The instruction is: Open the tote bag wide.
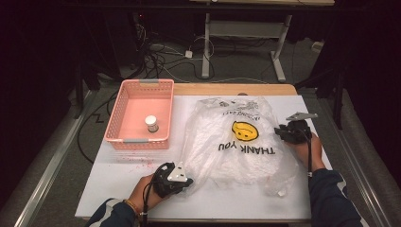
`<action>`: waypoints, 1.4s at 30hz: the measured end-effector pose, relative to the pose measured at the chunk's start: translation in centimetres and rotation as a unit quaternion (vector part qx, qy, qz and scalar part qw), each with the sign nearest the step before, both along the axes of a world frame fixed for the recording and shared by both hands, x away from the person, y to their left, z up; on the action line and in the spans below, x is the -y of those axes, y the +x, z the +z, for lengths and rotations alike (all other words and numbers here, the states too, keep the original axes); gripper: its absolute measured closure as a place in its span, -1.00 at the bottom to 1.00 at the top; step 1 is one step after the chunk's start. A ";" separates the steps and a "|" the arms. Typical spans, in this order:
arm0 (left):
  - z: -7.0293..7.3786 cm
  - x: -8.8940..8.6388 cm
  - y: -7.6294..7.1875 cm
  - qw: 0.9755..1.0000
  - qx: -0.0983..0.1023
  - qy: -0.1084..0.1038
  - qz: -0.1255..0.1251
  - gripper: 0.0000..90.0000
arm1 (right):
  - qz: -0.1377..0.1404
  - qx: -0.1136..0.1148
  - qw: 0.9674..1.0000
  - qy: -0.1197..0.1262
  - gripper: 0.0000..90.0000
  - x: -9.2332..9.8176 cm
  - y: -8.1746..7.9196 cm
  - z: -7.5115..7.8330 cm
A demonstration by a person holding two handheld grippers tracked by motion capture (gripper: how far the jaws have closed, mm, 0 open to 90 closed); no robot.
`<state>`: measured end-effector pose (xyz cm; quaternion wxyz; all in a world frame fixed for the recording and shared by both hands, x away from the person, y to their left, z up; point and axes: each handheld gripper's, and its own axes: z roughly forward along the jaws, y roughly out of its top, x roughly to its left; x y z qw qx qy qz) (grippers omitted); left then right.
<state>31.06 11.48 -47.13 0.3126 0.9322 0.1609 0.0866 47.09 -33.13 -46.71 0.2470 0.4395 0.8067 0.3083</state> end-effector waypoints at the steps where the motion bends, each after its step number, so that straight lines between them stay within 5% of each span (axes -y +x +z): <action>1: 0.0 0.0 0.2 1.000 0.002 0.002 0.002 0.94 | 0.005 -0.003 1.000 -0.005 0.78 -0.1 0.0 -0.1; 5: 0.1 0.2 0.9 1.000 0.018 0.014 0.012 0.94 | -0.006 -0.001 1.000 -0.007 0.99 0.2 -0.1 0.0; 11: 0.3 1.1 2.6 0.997 0.054 0.038 0.037 0.94 | -0.071 0.032 0.997 0.011 1.00 2.1 -1.2 0.8; 16: 0.6 2.2 3.5 0.990 0.105 0.064 0.068 0.94 | -0.101 0.049 0.993 0.027 1.00 3.8 -3.2 1.4; 28: 1.7 3.7 6.2 0.980 0.149 0.047 0.124 0.94 | -0.081 0.064 0.995 0.015 0.99 4.2 -9.8 2.8; 34: 2.4 3.5 5.9 0.982 0.152 0.022 0.114 0.92 | -0.066 0.053 0.996 -0.001 0.85 3.4 -11.3 2.5; 36: 3.1 3.1 5.5 0.982 0.153 0.005 0.114 0.75 | -0.060 0.057 0.997 -0.008 0.83 3.2 -11.5 2.8; 38: 3.9 2.2 4.6 0.984 0.144 -0.027 0.096 0.59 | -0.061 0.064 0.996 -0.004 0.81 3.2 -11.7 3.2; 41: 4.2 1.7 3.7 0.986 0.141 -0.040 0.082 0.13 | -0.061 0.070 0.996 0.001 0.76 3.2 -12.0 3.5; 42: 4.0 1.5 2.6 0.989 0.124 -0.041 0.070 0.09 | -0.059 0.071 0.996 0.002 0.72 3.2 -12.2 3.5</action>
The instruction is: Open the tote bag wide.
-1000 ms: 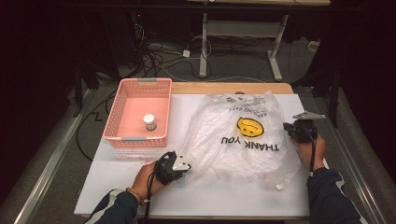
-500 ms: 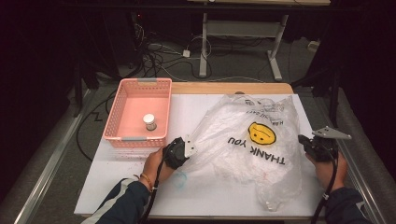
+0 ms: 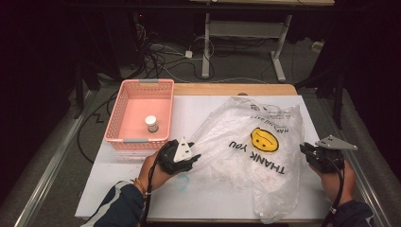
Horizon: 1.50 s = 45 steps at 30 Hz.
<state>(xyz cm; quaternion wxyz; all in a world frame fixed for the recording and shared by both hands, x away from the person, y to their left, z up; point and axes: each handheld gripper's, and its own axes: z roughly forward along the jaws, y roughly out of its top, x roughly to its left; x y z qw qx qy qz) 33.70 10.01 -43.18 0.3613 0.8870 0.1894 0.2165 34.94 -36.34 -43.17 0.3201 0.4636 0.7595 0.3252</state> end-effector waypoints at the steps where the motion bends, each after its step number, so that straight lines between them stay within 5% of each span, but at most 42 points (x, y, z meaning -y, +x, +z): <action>1: -0.3 0.0 -0.5 1.000 -0.008 0.006 -0.010 0.03 | 0.001 0.002 1.000 0.003 0.68 0.1 -0.1 0.1; 6: -2.4 0.4 -1.7 0.997 -0.023 0.074 -0.010 0.03 | -0.005 0.017 1.000 0.007 0.40 0.2 0.0 0.3; 9: -2.8 0.2 -1.0 0.997 -0.032 0.067 0.006 0.26 | -0.010 0.027 1.000 0.008 0.23 0.3 0.0 0.4; 10: -3.1 0.0 -0.1 0.996 -0.051 0.068 0.011 0.28 | -0.008 0.034 0.999 0.011 0.18 0.3 0.0 0.5; 12: -3.6 -0.1 0.5 0.995 -0.063 0.071 0.017 0.40 | 0.020 0.039 0.999 0.020 0.18 0.0 0.1 0.4; 19: -3.9 0.3 1.5 0.994 -0.076 0.073 0.001 0.79 | 0.007 -0.002 1.000 0.001 0.08 0.0 2.1 -1.8; 27: -4.0 1.1 2.4 0.995 -0.061 0.076 0.024 0.90 | -0.052 -0.010 0.999 0.003 0.00 1.7 3.1 -2.8; 31: -4.0 1.4 2.9 0.994 -0.049 0.083 0.042 0.90 | -0.041 -0.035 0.999 0.003 0.60 1.7 3.8 -3.2; 35: -4.1 1.9 4.0 0.993 -0.036 0.087 0.068 0.90 | -0.024 -0.040 0.999 -0.001 0.94 1.2 4.5 -3.2; 41: -4.4 2.3 5.4 0.991 -0.019 0.086 0.096 0.90 | -0.010 -0.029 0.999 -0.022 0.94 0.3 5.0 -3.0; 45: -3.7 2.2 5.7 0.991 -0.004 0.062 0.115 0.77 | -0.014 -0.019 1.000 -0.017 0.61 0.2 4.5 -2.6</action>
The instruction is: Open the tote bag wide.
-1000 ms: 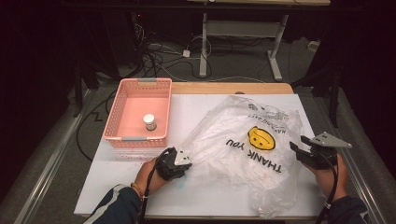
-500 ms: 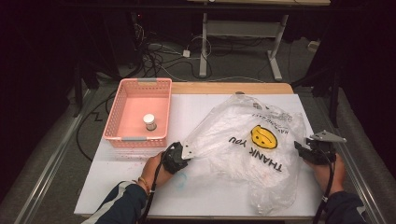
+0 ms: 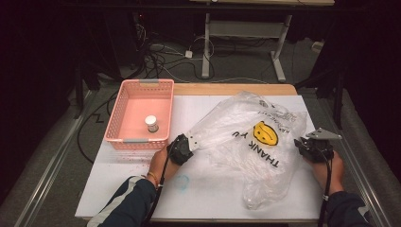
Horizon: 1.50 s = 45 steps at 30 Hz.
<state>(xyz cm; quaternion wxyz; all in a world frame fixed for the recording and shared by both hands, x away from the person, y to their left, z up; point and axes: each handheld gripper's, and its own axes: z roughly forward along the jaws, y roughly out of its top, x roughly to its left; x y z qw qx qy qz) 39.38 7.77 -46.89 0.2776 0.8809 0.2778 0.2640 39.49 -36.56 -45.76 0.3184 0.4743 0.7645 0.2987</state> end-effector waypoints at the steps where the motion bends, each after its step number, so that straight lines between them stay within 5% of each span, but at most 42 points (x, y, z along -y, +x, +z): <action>1: 0.3 -0.1 -0.1 1.000 0.005 -0.009 -0.004 0.67 | 0.001 0.005 1.000 0.003 0.53 0.0 -0.2 0.3; 7: 2.4 -1.2 -1.5 0.997 0.053 -0.050 -0.013 0.09 | 0.013 0.067 0.997 0.030 0.24 -0.4 -2.1 3.1; 11: 3.2 -1.9 -2.2 0.996 0.065 -0.061 -0.023 -0.30 | 0.035 0.102 0.994 0.025 0.10 -1.7 -3.4 5.0; 14: 3.8 -3.1 -3.0 0.995 0.070 -0.068 -0.028 -0.40 | 0.040 0.113 0.992 0.025 0.06 -2.1 -3.9 5.7; 18: 4.0 -5.8 -4.8 0.994 0.067 -0.086 -0.027 -0.50 | 0.127 0.115 0.984 0.052 -0.07 -4.7 -4.5 6.6; 20: 3.9 -6.4 -5.3 0.994 0.066 -0.087 -0.027 -0.51 | 0.172 0.097 0.979 0.058 -0.06 -6.6 -4.4 6.4; 24: 3.2 -8.8 -7.6 0.993 0.055 -0.101 -0.017 -0.51 | 0.268 0.032 0.962 0.028 -0.02 -11.0 -4.1 5.7; 25: 3.2 -8.8 -7.6 0.993 0.055 -0.101 -0.017 -0.53 | 0.268 0.032 0.962 0.028 -0.02 -11.0 -4.1 5.7; 27: 3.0 -9.4 -8.6 0.993 0.049 -0.107 -0.012 -0.54 | 0.302 0.012 0.953 0.013 -0.01 -14.0 -4.2 5.2; 28: 2.9 -9.6 -9.0 0.993 0.046 -0.109 -0.010 -0.54 | 0.302 0.012 0.953 0.013 -0.01 -14.0 -4.2 5.2; 29: 2.8 -9.7 -9.3 0.993 0.045 -0.108 -0.010 -0.54 | 0.315 0.005 0.949 0.008 0.00 -14.8 -4.1 5.0; 30: 2.8 -9.8 -9.6 0.993 0.044 -0.105 -0.010 -0.54 | 0.338 -0.018 0.941 0.000 0.05 -16.3 -3.9 4.3; 33: 2.8 -9.9 -9.9 0.993 0.043 -0.111 -0.007 -0.54 | 0.369 -0.065 0.927 -0.024 0.10 -17.7 -3.4 2.7; 35: 2.7 -9.9 -9.9 0.993 0.041 -0.107 -0.005 -0.54 | 0.371 -0.088 0.923 -0.047 0.06 -18.2 -3.1 1.4; 39: 2.5 -10.0 -9.5 0.993 0.034 -0.111 -0.002 -0.54 | 0.362 -0.104 0.924 -0.065 -0.07 -18.7 -2.2 -0.3; 43: 2.3 -9.8 -9.3 0.993 0.027 -0.112 -0.005 -0.54 | 0.363 -0.118 0.924 -0.035 -0.07 -18.4 -1.6 -0.8; 44: 2.2 -9.6 -9.2 0.994 0.024 -0.107 -0.008 -0.54 | 0.368 -0.133 0.920 -0.014 0.12 -18.1 -1.3 -0.9; 45: 2.2 -9.6 -9.1 0.994 0.023 -0.106 -0.009 -0.54 | 0.362 -0.131 0.923 -0.011 0.32 -18.0 -1.2 -0.9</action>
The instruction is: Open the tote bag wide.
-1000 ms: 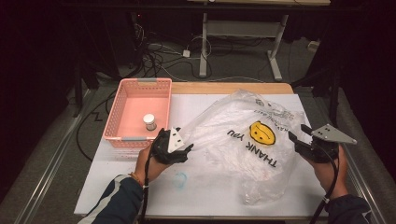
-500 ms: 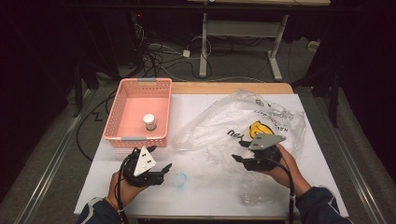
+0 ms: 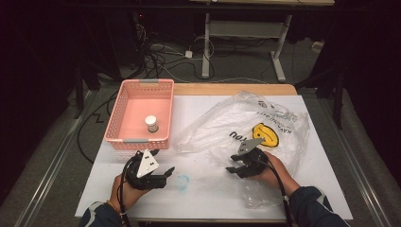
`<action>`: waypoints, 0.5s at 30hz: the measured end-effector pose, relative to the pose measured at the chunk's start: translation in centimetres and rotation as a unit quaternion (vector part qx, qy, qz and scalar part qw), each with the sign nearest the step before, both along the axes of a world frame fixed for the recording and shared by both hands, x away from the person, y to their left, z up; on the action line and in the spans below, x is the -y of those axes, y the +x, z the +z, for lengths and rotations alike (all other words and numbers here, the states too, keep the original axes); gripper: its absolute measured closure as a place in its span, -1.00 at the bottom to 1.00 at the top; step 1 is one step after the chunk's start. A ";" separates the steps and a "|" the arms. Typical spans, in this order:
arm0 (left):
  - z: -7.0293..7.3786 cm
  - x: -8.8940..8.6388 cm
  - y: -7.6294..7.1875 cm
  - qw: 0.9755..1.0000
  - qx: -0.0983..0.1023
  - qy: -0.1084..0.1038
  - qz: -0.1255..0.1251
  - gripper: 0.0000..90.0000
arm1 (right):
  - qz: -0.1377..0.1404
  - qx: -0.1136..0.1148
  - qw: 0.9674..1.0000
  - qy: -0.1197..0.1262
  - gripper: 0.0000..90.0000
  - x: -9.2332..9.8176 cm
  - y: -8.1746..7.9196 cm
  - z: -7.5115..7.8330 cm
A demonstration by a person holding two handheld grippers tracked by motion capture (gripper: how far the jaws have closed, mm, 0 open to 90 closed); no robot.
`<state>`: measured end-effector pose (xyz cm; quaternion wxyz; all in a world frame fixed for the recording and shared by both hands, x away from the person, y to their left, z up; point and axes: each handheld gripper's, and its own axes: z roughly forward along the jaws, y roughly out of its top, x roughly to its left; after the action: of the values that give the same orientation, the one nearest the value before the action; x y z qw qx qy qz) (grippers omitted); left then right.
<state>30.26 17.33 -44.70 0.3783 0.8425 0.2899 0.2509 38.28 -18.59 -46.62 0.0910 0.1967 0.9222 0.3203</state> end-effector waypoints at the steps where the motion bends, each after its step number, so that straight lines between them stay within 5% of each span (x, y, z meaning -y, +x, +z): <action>1: 0.0 0.0 0.0 1.000 0.000 0.000 -0.001 -0.54 | -0.006 0.002 1.000 0.000 0.51 0.1 0.1 0.1; 3: 0.0 0.0 0.0 1.000 -0.001 0.000 -0.002 -0.54 | -0.012 0.000 1.000 0.003 0.72 0.3 0.2 0.1; 8: 0.0 0.0 0.1 1.000 -0.003 0.000 -0.004 -0.54 | -0.022 -0.002 1.000 0.005 0.85 0.5 0.2 0.2; 9: 0.0 0.0 0.1 1.000 0.002 0.001 -0.005 -0.54 | -0.026 0.004 1.000 0.003 0.98 0.5 -0.1 0.4; 15: 0.0 0.0 0.1 1.000 0.001 0.002 -0.005 -0.54 | -0.038 0.045 0.998 0.020 1.00 0.6 -0.8 1.9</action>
<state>30.40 17.37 -44.69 0.3787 0.8442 0.2846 0.2507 37.53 -19.21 -44.77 0.1407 0.2188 0.9024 0.3435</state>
